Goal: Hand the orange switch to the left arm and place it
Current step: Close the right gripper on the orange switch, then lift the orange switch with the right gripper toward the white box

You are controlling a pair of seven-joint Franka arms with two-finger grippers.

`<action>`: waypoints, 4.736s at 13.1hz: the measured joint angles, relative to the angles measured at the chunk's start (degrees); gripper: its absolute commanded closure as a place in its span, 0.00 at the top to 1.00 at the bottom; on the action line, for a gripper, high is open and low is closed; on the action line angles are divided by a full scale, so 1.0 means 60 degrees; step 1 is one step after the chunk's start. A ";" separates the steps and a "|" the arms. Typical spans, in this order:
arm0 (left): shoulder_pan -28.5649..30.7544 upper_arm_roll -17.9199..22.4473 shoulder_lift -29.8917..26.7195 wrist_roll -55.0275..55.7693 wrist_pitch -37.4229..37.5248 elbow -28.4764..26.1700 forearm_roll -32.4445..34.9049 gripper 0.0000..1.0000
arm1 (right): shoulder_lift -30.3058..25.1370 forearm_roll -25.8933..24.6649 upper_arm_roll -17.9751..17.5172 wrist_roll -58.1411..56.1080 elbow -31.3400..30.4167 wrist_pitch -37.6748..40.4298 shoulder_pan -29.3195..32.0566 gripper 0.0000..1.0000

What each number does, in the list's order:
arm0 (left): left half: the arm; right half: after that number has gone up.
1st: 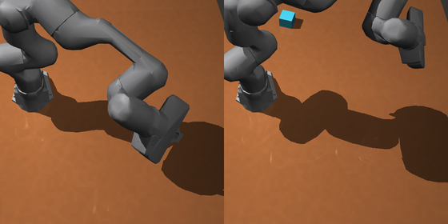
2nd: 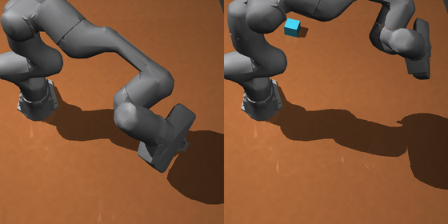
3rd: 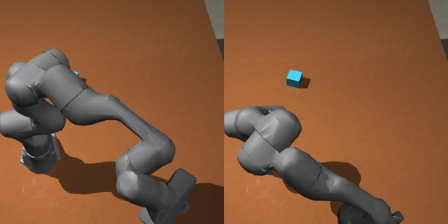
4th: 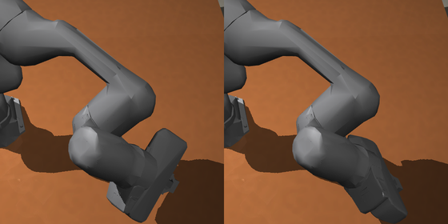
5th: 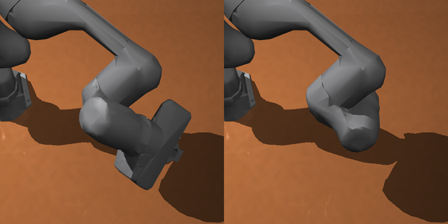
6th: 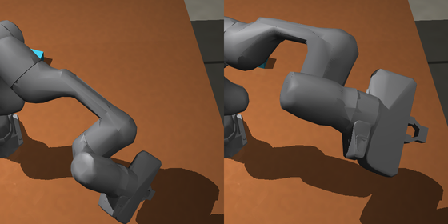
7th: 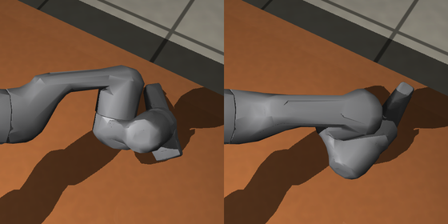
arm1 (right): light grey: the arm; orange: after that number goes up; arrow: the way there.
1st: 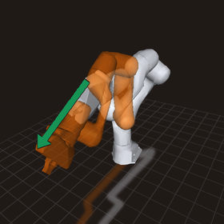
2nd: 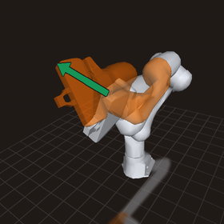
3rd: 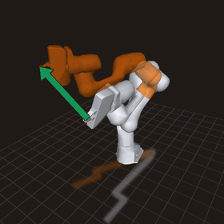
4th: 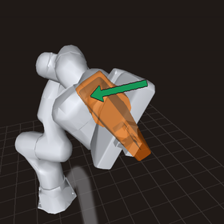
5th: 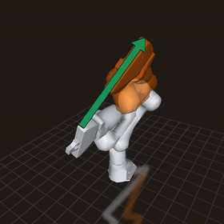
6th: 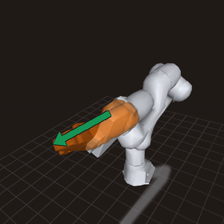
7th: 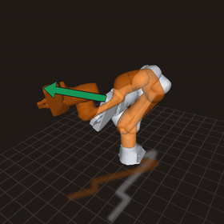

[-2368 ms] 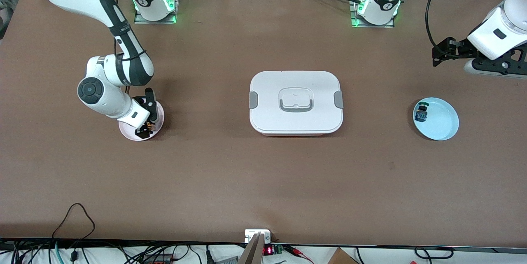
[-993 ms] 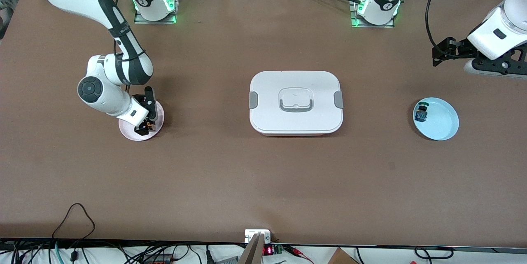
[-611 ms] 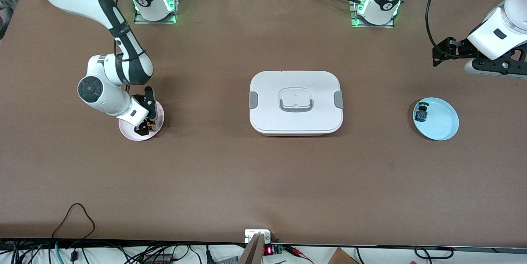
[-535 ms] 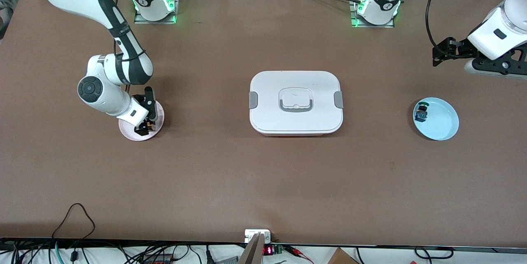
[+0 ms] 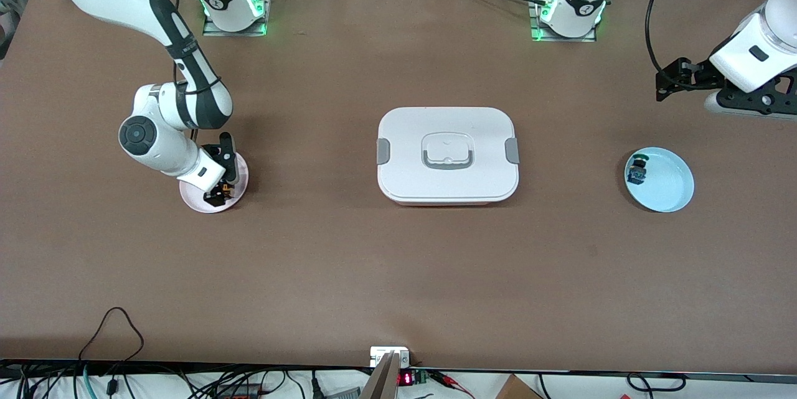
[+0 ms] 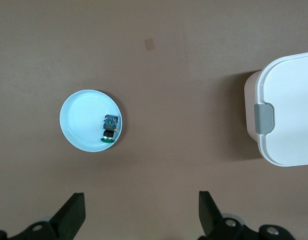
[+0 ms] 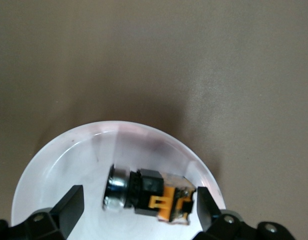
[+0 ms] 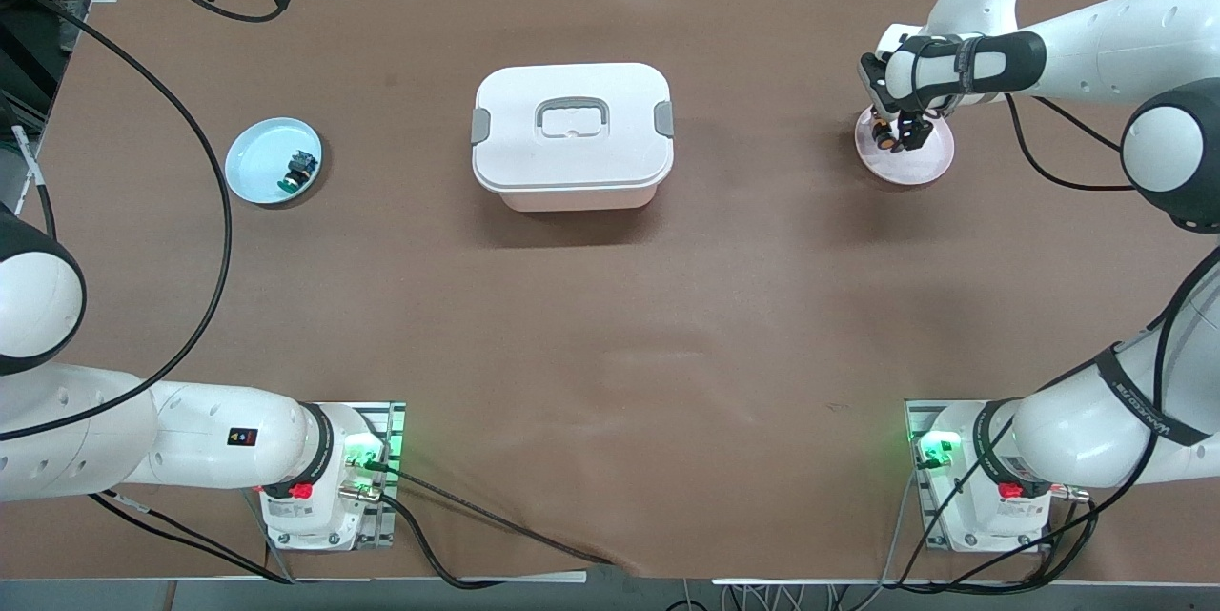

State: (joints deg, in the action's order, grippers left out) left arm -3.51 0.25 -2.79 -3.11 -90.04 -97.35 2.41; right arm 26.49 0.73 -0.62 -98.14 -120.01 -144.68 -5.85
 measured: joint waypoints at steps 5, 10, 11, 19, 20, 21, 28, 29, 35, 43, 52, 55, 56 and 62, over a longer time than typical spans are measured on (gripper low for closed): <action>0.0000 0.0002 0.0012 -0.0008 0.0000 0.0000 0.0000 1.00 | 0.0165 0.0006 0.0000 0.0001 0.0000 -0.0168 0.0000 1.00; 0.0000 0.0002 0.0012 -0.0009 0.0000 0.0000 0.0000 1.00 | 0.0153 0.0112 0.0001 0.0065 0.0003 -0.0168 0.0075 1.00; 0.0000 0.0002 0.0013 -0.0009 0.0000 0.0000 0.0000 1.00 | 0.0148 0.0235 0.0001 0.0135 0.0003 -0.0164 0.0080 1.00; -0.0002 -0.0015 0.0013 -0.0009 0.0000 0.0000 0.0000 1.00 | -0.0237 0.0457 0.0003 0.2780 0.0031 0.0608 0.0085 1.00; -0.0003 -0.0020 0.0013 -0.0009 0.0000 0.0000 0.0000 1.00 | -0.0247 0.0457 0.0003 0.3050 0.0030 0.0663 0.0087 1.00; -0.0003 -0.0025 0.0013 -0.0009 0.0000 0.0000 0.0000 1.00 | -0.0244 0.0457 0.0003 0.3242 0.0025 0.0684 0.0086 1.00; -0.0007 -0.0041 0.0013 -0.0009 0.0000 0.0000 0.0000 1.00 | -0.0140 0.0457 0.0003 0.3386 -0.0007 0.0551 0.0086 1.00; -0.0007 -0.0041 0.0013 -0.0009 0.0000 0.0000 0.0000 1.00 | -0.0121 0.0459 0.0003 0.3469 -0.0007 0.0519 0.0086 1.00; -0.0007 -0.0042 0.0013 -0.0009 0.0000 0.0000 0.0000 1.00 | -0.0035 0.0459 0.0001 0.4087 -0.0007 0.0196 0.0085 1.00; -0.0007 -0.0042 0.0013 -0.0009 0.0000 0.0000 0.0000 1.00 | 0.0122 0.0459 -0.0010 0.4357 -0.0007 0.0003 0.0076 0.59; -0.0007 -0.0050 0.0013 -0.0010 0.0000 0.0000 0.0000 1.00 | -0.0129 0.0459 -0.0010 0.4362 0.0323 0.0629 0.0074 0.09; -0.0008 -0.0052 0.0013 -0.0009 0.0000 0.0001 0.0000 1.00 | -0.0897 0.0459 -0.0009 0.4361 0.0686 0.1839 0.0074 0.07; -0.0008 -0.0052 0.0013 -0.0009 0.0000 0.0002 0.0000 1.00 | -0.1247 0.0459 -0.0009 0.4359 0.0767 0.2280 0.0074 0.06; -0.0023 -0.0060 0.0013 -0.0009 0.0000 0.0089 0.0000 1.00 | -0.3051 0.2257 -0.0456 0.3932 0.1363 0.5104 0.0035 0.06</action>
State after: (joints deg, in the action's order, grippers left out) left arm -3.65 -0.11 -2.71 -3.17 -90.04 -96.81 2.41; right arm 8.18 14.27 -3.35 -74.55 -111.83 -114.05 -5.64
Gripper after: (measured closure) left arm 0.000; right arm 0.282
